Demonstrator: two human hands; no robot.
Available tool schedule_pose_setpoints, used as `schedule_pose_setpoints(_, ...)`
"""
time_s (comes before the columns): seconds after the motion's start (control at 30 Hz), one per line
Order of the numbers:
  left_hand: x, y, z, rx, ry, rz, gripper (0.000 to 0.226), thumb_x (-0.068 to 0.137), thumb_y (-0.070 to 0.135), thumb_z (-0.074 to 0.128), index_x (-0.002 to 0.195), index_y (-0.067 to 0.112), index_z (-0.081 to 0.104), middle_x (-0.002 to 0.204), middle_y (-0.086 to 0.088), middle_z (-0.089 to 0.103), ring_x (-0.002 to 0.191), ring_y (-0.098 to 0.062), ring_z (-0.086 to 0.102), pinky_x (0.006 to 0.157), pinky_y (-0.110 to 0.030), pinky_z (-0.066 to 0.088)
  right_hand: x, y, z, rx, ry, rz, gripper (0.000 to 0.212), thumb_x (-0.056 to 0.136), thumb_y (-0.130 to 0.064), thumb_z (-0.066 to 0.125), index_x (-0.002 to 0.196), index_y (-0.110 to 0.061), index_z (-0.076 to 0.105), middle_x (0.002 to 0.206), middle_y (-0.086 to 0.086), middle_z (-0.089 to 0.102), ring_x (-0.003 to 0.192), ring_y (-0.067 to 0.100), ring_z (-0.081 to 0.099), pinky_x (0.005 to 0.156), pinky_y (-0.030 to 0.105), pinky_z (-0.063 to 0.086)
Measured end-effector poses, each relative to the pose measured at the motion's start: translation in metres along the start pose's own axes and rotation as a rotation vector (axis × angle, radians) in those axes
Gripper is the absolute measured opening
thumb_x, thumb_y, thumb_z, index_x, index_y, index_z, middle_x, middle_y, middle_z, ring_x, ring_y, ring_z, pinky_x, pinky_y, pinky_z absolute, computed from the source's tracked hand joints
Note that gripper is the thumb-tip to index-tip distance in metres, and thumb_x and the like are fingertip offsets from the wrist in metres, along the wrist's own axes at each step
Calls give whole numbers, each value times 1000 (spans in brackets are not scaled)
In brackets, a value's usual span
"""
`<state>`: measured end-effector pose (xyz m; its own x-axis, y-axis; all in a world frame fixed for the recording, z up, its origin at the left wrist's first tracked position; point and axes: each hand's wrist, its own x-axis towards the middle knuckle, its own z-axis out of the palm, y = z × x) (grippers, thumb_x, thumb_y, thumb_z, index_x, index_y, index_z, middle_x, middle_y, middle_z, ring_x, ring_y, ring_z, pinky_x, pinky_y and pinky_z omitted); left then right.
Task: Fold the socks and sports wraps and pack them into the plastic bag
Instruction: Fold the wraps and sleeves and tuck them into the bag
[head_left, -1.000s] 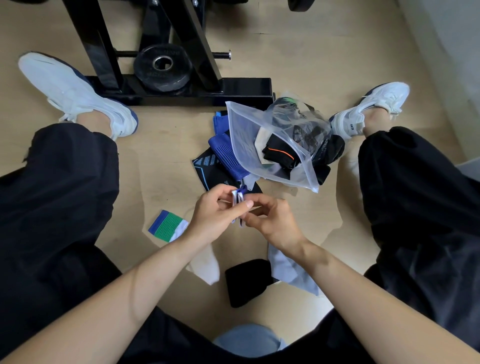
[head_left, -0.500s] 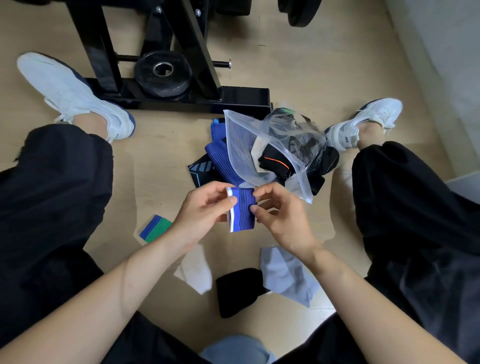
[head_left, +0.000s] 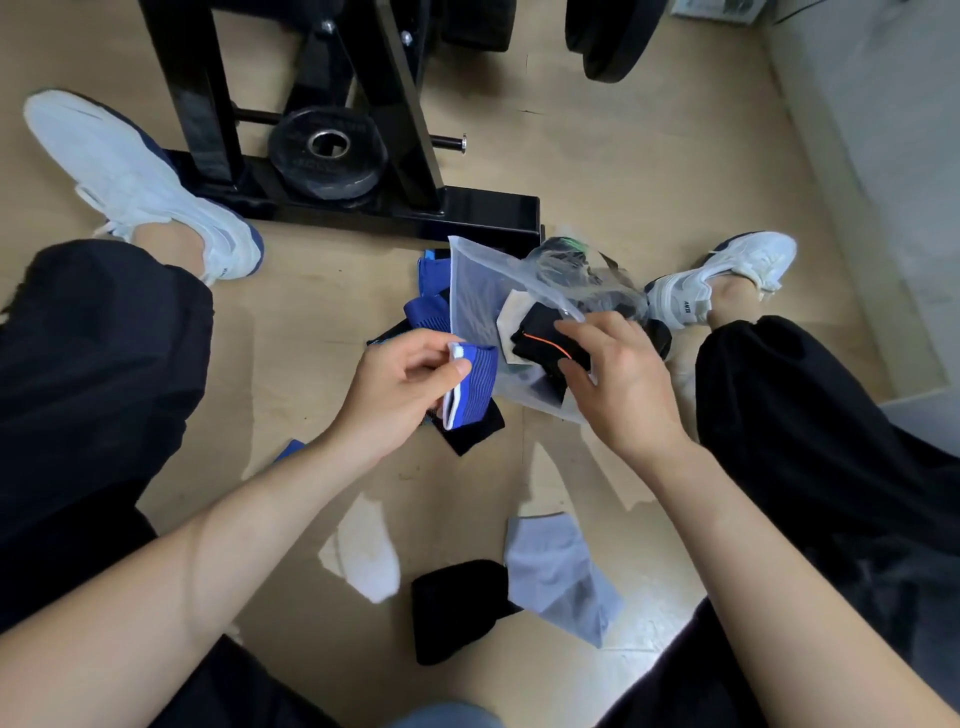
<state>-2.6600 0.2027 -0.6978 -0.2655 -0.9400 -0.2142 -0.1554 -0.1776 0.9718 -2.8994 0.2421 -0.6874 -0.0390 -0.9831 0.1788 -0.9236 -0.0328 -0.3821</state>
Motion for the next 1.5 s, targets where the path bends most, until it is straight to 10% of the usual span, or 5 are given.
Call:
schedule_pose_setpoints(0.53, 118, -20, 101, 1024, 85, 773, 21, 87, 27, 77, 108, 25, 75, 97, 4, 76, 85, -23, 72, 54, -28, 44, 13, 8, -30, 344, 140, 117, 53, 85, 1, 67, 135, -13, 59, 118, -2, 59, 103, 5, 56, 87, 30, 53)
schedule_pose_setpoints(0.8, 147, -49, 124, 1254, -483, 343, 59, 101, 55, 45, 152, 26, 42, 159, 2, 38, 148, -20, 29, 115, -37, 28, 3, 15, -30, 389, 92, 154, 53, 88, 0, 65, 138, -15, 56, 124, -5, 56, 113, 10, 55, 92, 37, 54)
schedule_pose_setpoints(1.03, 156, -47, 127, 1264, -632, 130, 73, 98, 64, 40, 160, 32, 21, 170, 5, 9, 156, -18, 6, 122, -43, 15, -3, 14, -27, 419, 40, 159, 55, 88, -1, 66, 139, -16, 55, 124, -7, 53, 112, 7, 55, 93, 39, 53)
schedule_pose_setpoints(1.27, 112, -21, 83, 1025, -431, 334, 41, 97, 47, 56, 135, 32, 58, 135, 4, 61, 123, -22, 56, 87, -42, 52, -12, 6, -19, 395, 6, 99, 55, 84, 0, 69, 134, -17, 58, 119, -6, 53, 111, 9, 53, 96, 35, 51)
schedule_pose_setpoints(1.5, 50, -59, -30, 1056, -259, 399, 10, 84, 32, 66, 94, 30, 66, 87, 13, 61, 85, -16, 61, 66, -31, 48, -20, -16, -8, 237, 144, 23, 43, 81, -8, 73, 123, -15, 66, 136, 7, 48, 119, 29, 46, 105, 30, 36)
